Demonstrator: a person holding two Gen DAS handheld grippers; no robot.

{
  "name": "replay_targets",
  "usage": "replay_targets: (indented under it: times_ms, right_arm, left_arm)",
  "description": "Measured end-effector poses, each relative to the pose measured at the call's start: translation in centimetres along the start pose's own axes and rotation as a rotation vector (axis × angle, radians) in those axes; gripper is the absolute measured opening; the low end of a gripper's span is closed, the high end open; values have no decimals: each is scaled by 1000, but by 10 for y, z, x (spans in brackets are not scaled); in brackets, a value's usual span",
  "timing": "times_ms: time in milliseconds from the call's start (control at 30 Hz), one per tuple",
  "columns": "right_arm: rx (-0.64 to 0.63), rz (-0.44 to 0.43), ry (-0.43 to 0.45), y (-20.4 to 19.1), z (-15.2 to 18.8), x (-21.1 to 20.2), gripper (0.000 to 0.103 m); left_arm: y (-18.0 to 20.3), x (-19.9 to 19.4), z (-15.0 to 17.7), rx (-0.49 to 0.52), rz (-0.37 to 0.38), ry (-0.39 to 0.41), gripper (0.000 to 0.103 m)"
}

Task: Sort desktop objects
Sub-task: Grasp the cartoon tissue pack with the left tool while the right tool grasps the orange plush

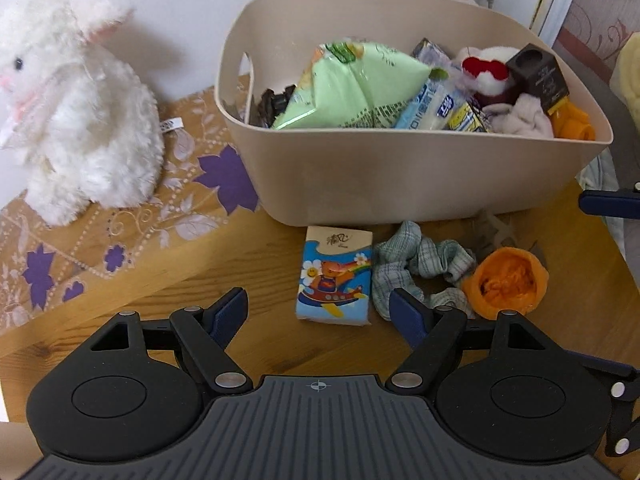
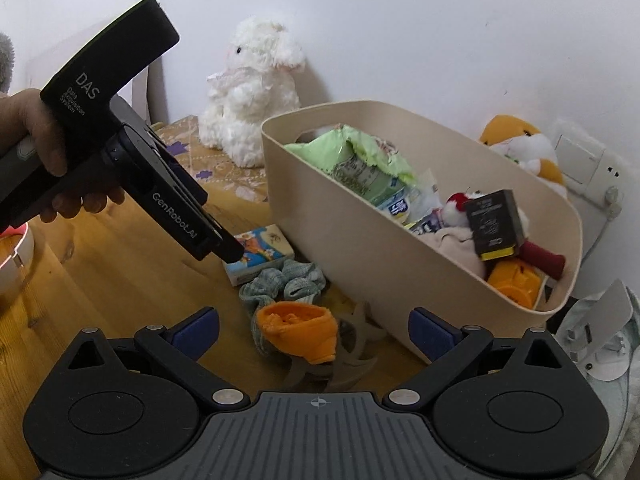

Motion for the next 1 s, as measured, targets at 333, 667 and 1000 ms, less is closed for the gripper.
replay_targets:
  times_ms: [333,667,1000]
  right_arm:
    - [8,-11,-70,2,8,26,90]
    - [34,-52,-83,2,8,36,73]
    - [30,-75,-89,2,7,38,29]
  left_arm:
    - [-8,27,-3,-36,-11,-38,79]
    - [-16,49,-7,-63,-23,-36,78]
    - [-3,46,-11,-20,19,-17,46]
Point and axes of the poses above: each gripper's, at about its wrist camera, not at the fingertips, and x roughly the way its jaws point, y to its right, z to its underside, the point moved 6 cm from there along x, roughly the way its jaws point, and after that the axes turned 9 degrees about -x, right-handed, at the moved point
